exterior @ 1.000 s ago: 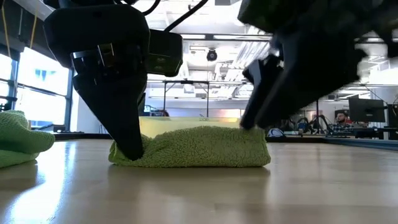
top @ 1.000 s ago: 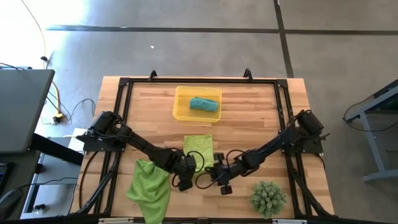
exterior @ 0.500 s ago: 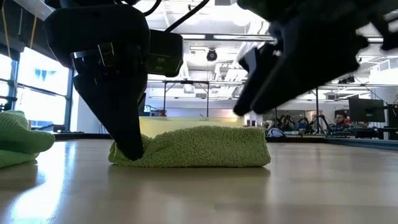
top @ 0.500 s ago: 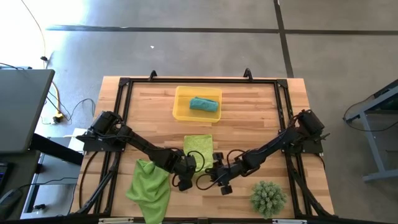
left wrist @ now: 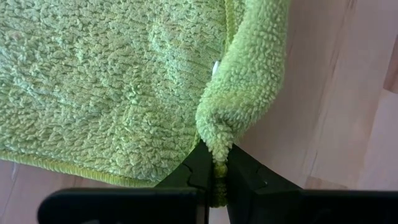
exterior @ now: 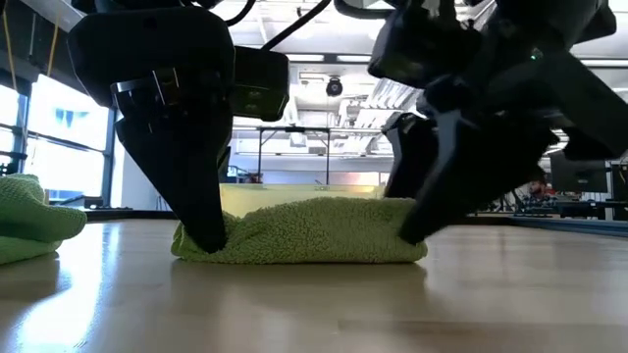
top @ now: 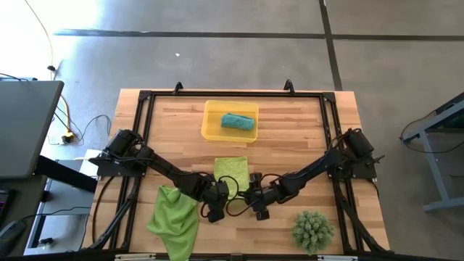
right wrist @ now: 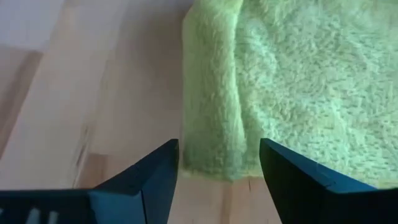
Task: Roll microfiber towels into tight, uniform cylinder then place into a basket
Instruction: Roll the light green microfiber towel
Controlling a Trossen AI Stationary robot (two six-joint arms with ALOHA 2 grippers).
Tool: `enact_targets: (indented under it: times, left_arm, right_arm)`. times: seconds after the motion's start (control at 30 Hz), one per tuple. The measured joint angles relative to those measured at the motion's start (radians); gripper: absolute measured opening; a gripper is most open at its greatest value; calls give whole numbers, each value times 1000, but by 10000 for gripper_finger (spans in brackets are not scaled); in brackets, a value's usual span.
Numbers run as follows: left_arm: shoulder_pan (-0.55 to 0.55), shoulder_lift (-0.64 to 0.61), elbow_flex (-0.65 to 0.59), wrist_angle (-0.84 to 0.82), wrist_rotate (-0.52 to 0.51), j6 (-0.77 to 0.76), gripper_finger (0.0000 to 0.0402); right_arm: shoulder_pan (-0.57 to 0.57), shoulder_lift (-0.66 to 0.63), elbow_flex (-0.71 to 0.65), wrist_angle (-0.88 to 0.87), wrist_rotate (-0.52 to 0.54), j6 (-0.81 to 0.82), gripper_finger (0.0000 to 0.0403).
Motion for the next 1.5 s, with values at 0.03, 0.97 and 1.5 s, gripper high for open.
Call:
enact_targets:
  times: [0.03,0.97,1.5]
  left_arm:
    - [0,0,0,-1,0,0,16]
    - [17,2,0,20,16,18,17]
    - [10,-14,0,-28,1,219,94]
  right_arm:
    - [0,-1,0,-2,-6,-1,216]
    - [34,90,29,13,36,56,215]
    - [33,95,29,-19,16,134,152]
